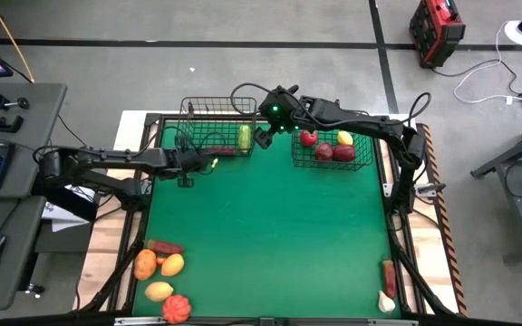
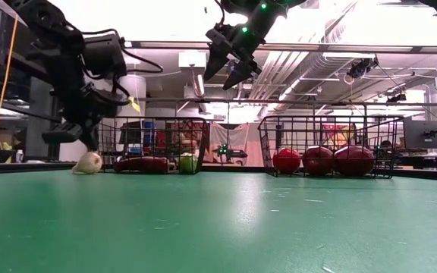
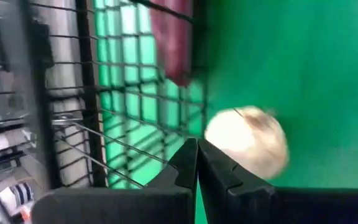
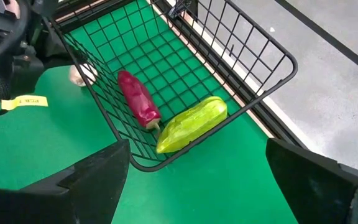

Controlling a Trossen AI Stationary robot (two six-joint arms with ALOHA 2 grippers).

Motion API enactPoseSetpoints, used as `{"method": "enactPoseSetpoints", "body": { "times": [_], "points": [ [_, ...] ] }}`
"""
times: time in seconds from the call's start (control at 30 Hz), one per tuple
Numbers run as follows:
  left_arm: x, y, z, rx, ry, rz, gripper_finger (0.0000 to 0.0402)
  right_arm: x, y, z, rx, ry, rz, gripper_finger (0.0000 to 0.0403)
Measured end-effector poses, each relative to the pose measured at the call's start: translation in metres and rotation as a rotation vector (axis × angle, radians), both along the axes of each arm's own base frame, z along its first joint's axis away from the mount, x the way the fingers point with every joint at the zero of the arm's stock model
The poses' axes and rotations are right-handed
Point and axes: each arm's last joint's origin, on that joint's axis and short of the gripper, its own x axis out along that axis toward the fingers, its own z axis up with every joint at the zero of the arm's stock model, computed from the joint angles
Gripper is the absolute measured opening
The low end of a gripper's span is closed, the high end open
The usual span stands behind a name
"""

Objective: Sort produce into baskets
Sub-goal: Put the left white garlic into the left wire basket

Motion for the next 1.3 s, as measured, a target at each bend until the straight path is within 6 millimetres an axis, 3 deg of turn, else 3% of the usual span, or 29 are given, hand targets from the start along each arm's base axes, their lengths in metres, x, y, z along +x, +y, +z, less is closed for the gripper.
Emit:
{"method": "enactPoseSetpoints", "body": {
  "times": [0.4, 0.9, 1.07, 1.3],
  "points": [
    [0.002, 0.006, 0.002, 0.023, -0.060, 0.044, 0.0000, 0.000, 0.000, 0.000, 0.013, -0.008, -0.016, 0.0369],
    [0.000, 0.005, -0.001, -0.138, -0.154, 0.106, 0.0000, 0.000, 0.001, -0.001, 0.016, 0.004, -0.013, 0.0369],
    [0.004, -0.002, 0.000, -0.241, -0.178, 0.076, 0.0000, -0.001, 0.002, -0.002, 0.020, 0.015, -0.014, 0.0369],
    [0.023, -0.023, 0.021, -0.432, -0.318, 0.032, 0.0000, -0.001, 0.002, -0.002, 0.019, 0.017, -0.012, 0.0369]
  ]
}}
